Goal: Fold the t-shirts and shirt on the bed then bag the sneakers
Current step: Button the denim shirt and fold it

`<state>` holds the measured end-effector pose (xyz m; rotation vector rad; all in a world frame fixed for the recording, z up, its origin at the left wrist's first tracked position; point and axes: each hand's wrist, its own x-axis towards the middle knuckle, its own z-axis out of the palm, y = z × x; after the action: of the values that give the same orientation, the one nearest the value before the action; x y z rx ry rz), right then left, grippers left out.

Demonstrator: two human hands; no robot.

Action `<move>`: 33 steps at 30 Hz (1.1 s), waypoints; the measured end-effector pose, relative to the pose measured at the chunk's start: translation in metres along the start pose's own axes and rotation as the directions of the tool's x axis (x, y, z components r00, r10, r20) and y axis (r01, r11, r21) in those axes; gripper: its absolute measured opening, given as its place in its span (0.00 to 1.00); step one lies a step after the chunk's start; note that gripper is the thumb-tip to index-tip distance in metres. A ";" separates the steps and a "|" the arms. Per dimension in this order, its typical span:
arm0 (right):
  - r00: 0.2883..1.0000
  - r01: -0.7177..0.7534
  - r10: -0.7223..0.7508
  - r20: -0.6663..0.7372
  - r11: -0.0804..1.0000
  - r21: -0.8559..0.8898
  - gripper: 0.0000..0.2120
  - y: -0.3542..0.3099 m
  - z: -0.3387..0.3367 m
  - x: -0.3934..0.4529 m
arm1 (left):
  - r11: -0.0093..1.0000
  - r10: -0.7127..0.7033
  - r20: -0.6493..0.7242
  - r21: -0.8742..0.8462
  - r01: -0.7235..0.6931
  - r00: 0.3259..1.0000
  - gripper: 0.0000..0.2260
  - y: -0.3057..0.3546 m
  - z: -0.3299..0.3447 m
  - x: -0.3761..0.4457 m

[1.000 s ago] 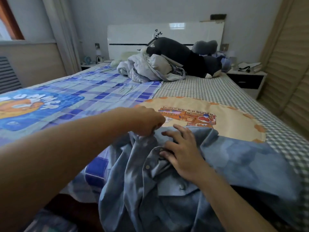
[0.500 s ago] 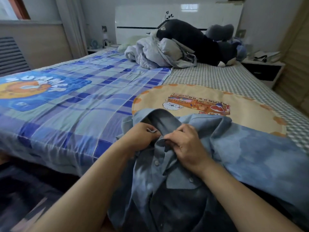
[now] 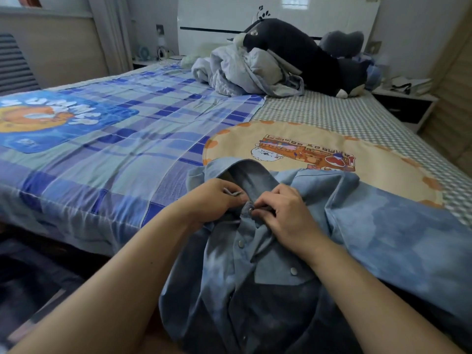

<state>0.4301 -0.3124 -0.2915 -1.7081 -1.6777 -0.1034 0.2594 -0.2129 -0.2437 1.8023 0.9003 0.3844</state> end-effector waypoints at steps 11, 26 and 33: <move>0.999 -0.043 0.038 0.036 0.991 0.126 0.08 -0.001 -0.010 0.003 | 0.996 0.007 0.019 -0.086 -0.005 1.000 0.05 -0.006 -0.005 0.002; 1.000 -0.010 0.006 0.030 0.991 0.135 0.08 -0.008 -0.017 0.003 | 0.999 -0.023 -0.018 -0.046 0.022 1.000 0.06 -0.003 -0.001 0.002; 0.989 -0.129 0.119 0.089 0.986 0.108 0.13 -0.009 -0.018 0.007 | 0.993 0.032 0.037 -0.114 -0.028 0.999 0.05 -0.008 -0.004 0.001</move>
<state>0.4309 -0.3169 -0.2709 -1.7466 -1.5991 0.1198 0.2548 -0.2082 -0.2494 1.7152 0.8096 0.4102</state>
